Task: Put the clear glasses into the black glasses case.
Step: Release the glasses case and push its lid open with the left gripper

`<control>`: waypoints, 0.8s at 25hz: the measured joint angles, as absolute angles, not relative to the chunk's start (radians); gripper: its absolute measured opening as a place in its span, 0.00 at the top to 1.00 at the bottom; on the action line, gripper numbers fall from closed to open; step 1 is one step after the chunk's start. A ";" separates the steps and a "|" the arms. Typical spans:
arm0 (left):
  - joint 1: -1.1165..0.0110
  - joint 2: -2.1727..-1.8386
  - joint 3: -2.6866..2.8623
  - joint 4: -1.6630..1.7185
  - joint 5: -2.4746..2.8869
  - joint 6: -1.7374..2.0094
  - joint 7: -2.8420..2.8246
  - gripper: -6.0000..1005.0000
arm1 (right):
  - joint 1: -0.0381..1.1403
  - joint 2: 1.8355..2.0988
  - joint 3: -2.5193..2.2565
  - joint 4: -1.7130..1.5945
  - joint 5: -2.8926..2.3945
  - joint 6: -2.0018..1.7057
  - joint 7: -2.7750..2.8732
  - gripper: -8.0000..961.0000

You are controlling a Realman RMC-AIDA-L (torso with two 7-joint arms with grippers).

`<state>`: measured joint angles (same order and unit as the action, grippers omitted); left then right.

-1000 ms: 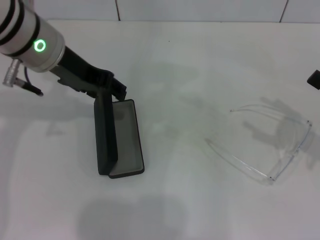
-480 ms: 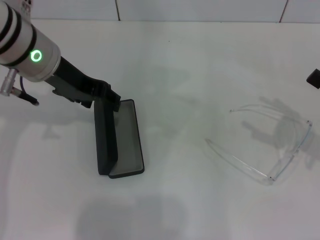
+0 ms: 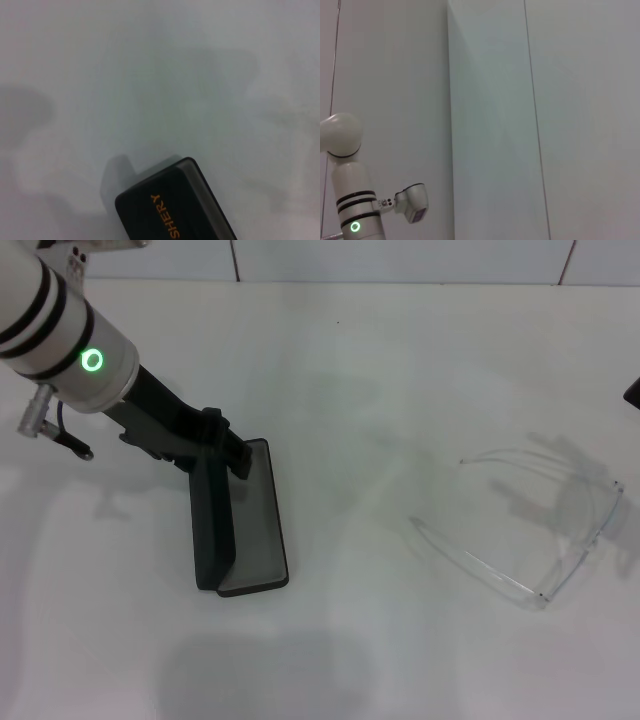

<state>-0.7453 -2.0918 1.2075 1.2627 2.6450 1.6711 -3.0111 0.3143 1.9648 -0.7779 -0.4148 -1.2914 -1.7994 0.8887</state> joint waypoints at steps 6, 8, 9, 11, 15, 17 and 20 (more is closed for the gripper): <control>-0.750 -2.092 1.208 1.239 2.643 1.669 -3.011 0.32 | 0.313 1.965 -0.778 -0.414 -1.292 -1.799 0.885 0.09; -0.751 -2.092 1.208 1.232 2.644 1.669 -3.011 0.32 | 0.313 1.965 -0.778 -0.414 -1.292 -1.799 0.885 0.09; -0.751 -2.092 1.208 1.232 2.644 1.669 -3.011 0.32 | 0.313 1.965 -0.778 -0.414 -1.292 -1.799 0.885 0.09; -0.753 -2.092 1.211 1.221 2.648 1.669 -3.011 0.32 | 0.313 1.965 -0.778 -0.414 -1.292 -1.799 0.885 0.09; -0.753 -2.092 1.217 1.211 2.662 1.667 -3.010 0.32 | 0.312 1.965 -0.778 -0.414 -1.292 -1.800 0.885 0.09; -0.753 -2.092 1.225 1.211 2.674 1.667 -3.010 0.32 | 0.311 1.965 -0.778 -0.414 -1.291 -1.800 0.885 0.09; -0.755 -2.091 1.238 1.211 2.678 1.667 -3.009 0.32 | 0.311 1.965 -0.778 -0.414 -1.291 -1.800 0.885 0.09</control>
